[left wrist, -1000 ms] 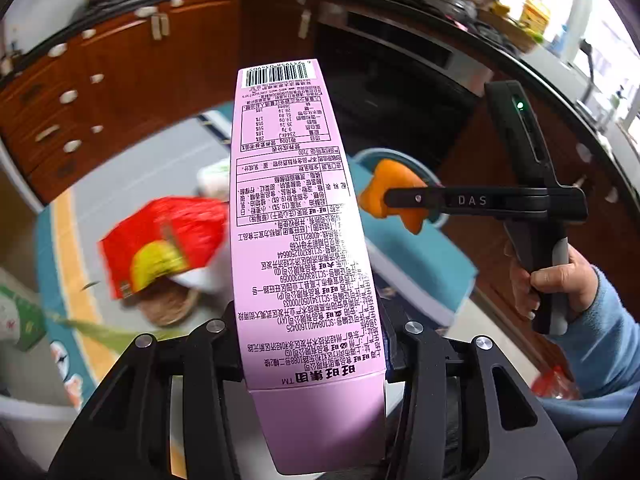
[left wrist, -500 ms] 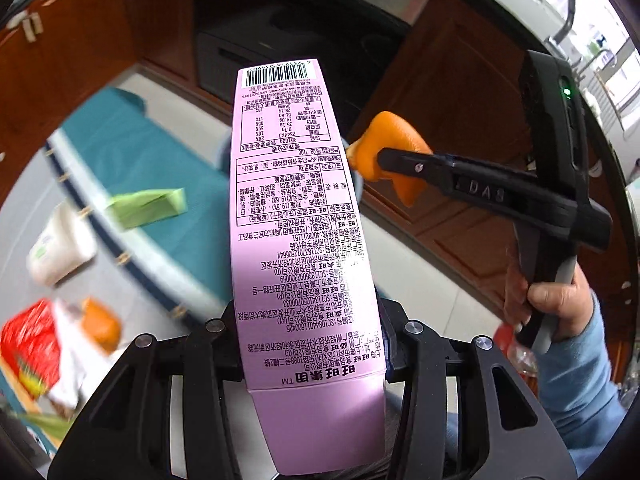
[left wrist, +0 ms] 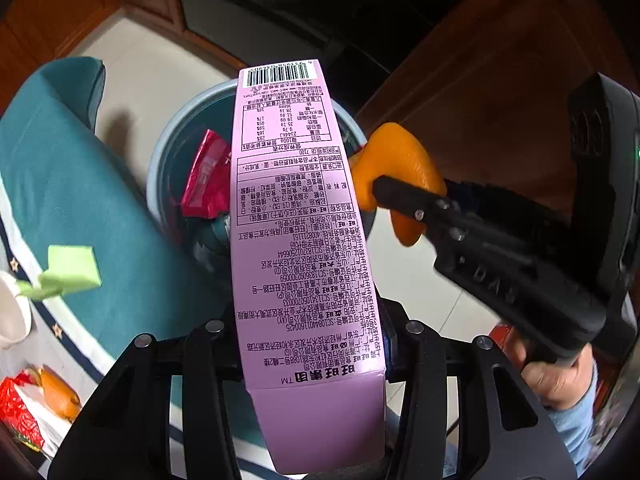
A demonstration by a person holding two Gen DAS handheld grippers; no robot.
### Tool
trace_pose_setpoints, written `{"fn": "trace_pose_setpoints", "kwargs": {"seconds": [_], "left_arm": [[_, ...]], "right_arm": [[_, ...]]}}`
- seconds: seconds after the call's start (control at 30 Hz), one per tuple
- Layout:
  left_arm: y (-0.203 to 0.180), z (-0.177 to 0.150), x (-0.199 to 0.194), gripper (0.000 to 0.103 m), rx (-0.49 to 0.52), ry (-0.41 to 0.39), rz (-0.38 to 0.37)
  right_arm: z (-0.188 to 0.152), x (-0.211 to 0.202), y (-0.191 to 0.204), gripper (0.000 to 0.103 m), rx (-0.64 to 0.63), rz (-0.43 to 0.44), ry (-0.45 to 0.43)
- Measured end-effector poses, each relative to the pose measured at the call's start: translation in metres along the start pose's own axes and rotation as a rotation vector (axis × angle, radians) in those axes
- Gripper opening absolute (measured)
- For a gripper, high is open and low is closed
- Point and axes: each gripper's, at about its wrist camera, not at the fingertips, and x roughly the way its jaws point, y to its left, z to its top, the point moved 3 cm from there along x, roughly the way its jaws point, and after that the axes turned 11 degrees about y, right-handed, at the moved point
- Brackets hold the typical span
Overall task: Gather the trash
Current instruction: 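Carry the box and peel over the bin and open both tools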
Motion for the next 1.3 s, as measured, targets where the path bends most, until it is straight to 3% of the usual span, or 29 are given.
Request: {"fn": "trace_pose_setpoints", "kwargs": {"seconds": [0.17, 0.4, 0.43, 0.5, 0.57, 0.6, 1.0, 1.3], "left_arm": [[0.005, 0.020, 0.007, 0.048, -0.032, 0.024, 0.039], [0.027, 0.031, 0.015, 0.050, -0.113, 0.046, 0.034], [0.028, 0.033, 0.015, 0.050, -0.128, 0.046, 0.039], [0.028, 0.038, 0.011, 0.052, -0.131, 0.029, 0.056], [0.028, 0.041, 0.002, 0.067, -0.126, 0.003, 0.076], [0.027, 0.042, -0.002, 0.069, -0.122, -0.014, 0.093], [0.005, 0.034, 0.008, 0.075, -0.020, -0.022, 0.173], [0.002, 0.005, -0.002, 0.075, -0.017, -0.081, 0.102]], "right_arm": [[0.021, 0.018, -0.007, 0.030, 0.006, 0.026, 0.048], [0.034, 0.035, -0.005, 0.033, -0.025, 0.048, 0.086], [0.036, 0.036, -0.005, 0.036, -0.026, 0.052, 0.085], [0.039, 0.036, -0.010, 0.057, 0.000, 0.058, 0.080], [0.040, 0.033, -0.020, 0.074, 0.049, 0.074, 0.070], [0.040, 0.031, -0.026, 0.082, 0.073, 0.093, 0.060], [0.026, 0.020, -0.039, 0.088, 0.110, 0.064, 0.066], [0.007, 0.000, -0.043, 0.088, 0.136, 0.040, 0.059]]}}
